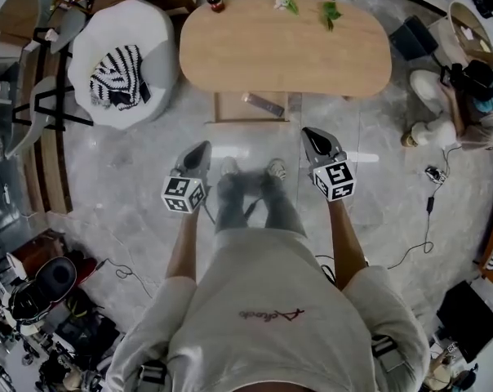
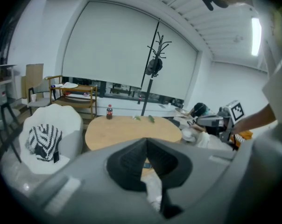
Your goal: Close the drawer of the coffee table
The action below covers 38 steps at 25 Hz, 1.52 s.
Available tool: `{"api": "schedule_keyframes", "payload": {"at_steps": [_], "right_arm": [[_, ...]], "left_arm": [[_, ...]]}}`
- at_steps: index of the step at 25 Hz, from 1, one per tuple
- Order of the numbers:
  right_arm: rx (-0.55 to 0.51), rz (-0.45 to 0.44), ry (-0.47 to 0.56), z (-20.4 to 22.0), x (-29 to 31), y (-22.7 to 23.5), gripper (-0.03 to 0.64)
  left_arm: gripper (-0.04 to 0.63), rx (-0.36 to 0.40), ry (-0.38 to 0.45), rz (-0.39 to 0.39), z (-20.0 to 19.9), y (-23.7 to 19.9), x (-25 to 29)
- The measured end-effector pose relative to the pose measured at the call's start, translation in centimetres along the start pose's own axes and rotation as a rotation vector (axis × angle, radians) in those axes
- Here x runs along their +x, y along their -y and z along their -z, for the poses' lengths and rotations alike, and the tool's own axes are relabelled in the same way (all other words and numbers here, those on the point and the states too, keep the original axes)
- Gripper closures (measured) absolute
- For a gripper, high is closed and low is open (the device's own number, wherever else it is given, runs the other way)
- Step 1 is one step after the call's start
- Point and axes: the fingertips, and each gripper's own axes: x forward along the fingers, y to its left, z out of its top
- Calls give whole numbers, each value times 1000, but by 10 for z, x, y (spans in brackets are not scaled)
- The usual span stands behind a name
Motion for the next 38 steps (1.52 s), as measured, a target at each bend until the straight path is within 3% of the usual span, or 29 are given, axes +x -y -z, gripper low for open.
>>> {"api": "schedule_keyframes", "payload": {"at_steps": [7,17,23,30,34,38], "right_arm": [[30,37,-55,46,34,-8,612],[114,103,-121,146,94,-40,612],[141,114,-166,200,122,-49,612],[174,137,-202,274,148,-29,612],[197,159,-236,324,164,-15,612],[216,184,-239,360,180,2,612]], "left_arm": [[595,-5,-69,26,50,-49,17],[595,-30,-152,100,163,-120,47],[595,-31,-198,96,222,-153,65],[594,-47,-221,76,294,-179,110],[563,-61,-237,63,336,-195,141],[469,-53,-240,38,366,-211,167]]}}
